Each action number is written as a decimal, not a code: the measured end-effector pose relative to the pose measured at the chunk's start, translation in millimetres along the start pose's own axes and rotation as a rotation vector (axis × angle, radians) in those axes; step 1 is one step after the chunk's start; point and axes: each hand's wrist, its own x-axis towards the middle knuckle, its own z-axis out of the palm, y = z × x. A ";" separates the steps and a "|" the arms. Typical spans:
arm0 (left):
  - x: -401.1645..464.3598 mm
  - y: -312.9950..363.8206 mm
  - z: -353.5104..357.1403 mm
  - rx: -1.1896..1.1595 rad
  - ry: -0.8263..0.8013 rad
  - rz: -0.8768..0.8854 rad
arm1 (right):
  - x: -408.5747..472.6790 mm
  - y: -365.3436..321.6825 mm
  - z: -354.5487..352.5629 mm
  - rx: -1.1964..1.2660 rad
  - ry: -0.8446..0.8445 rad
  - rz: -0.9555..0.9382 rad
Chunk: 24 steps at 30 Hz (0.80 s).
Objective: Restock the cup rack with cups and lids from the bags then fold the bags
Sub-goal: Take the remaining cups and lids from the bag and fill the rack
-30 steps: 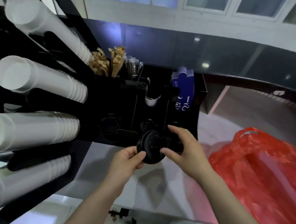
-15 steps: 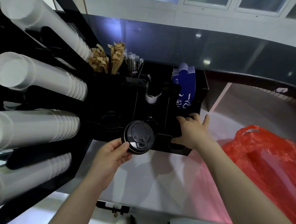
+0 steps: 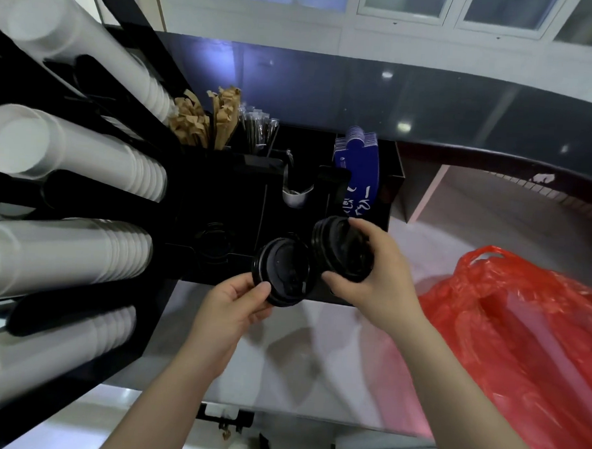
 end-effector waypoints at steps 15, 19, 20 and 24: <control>-10.3 3.1 20.1 0.023 -0.034 0.050 | -23.6 -8.5 16.9 0.157 -0.241 -0.030; -10.0 2.1 18.3 0.055 0.016 0.068 | -22.3 -7.5 19.5 0.178 -0.243 -0.039; -10.1 2.6 18.8 0.068 0.028 0.074 | -21.9 -8.0 20.3 0.174 -0.238 -0.053; -10.0 7.7 18.9 0.107 0.033 0.106 | -20.4 -6.3 22.2 0.133 -0.260 -0.103</control>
